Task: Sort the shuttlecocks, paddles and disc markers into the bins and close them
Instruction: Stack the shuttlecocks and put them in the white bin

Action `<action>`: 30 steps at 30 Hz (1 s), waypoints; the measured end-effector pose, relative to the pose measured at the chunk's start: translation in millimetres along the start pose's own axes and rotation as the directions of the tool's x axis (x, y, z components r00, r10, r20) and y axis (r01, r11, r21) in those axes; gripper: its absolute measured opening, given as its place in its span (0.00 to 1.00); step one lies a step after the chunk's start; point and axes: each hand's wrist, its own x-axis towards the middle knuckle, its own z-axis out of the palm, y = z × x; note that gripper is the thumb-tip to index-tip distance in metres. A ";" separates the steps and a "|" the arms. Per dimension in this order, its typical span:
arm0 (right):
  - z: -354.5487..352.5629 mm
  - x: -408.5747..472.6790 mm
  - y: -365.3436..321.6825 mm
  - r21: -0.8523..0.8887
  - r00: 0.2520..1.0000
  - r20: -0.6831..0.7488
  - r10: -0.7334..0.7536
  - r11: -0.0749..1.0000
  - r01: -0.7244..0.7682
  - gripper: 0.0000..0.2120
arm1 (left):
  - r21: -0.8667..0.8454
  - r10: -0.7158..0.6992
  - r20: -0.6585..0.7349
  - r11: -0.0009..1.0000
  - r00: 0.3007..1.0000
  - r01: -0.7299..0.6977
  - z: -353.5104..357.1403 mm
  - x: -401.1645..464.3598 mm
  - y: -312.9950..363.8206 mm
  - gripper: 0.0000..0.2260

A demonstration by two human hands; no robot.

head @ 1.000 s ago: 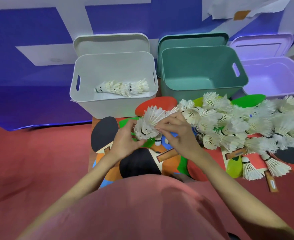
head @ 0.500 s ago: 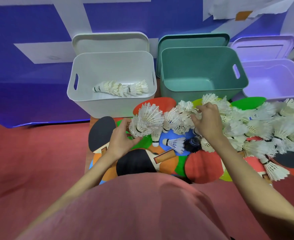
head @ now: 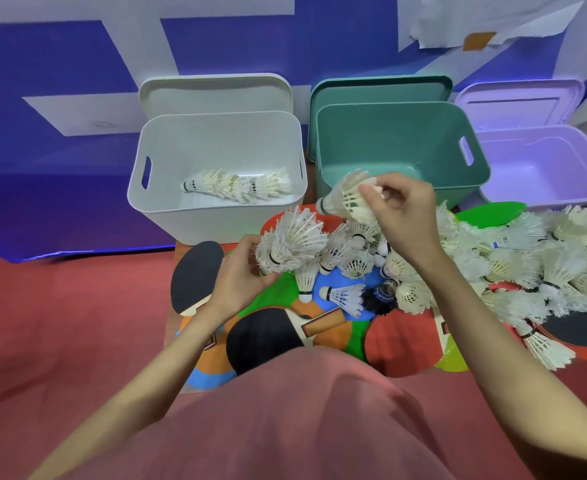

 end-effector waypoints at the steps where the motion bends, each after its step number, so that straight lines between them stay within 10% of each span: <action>1: 4.8 -0.3 -1.7 0.019 0.998 0.050 0.027 0.999 -0.028 0.04 | -0.010 0.006 0.002 1.000 1.000 -0.006 0.7 1.4 2.2 0.22; 18: 24.5 -29.1 23.7 0.125 0.970 0.035 0.241 0.962 -0.243 0.09 | -0.099 0.044 0.015 0.994 0.999 -0.042 5.7 -4.6 -2.2 0.23; 30: 26.4 -121.1 79.1 -0.532 0.866 0.155 0.476 0.778 -0.333 0.16 | -0.127 0.045 -0.035 0.991 0.998 -0.049 -0.2 -21.9 -17.5 0.23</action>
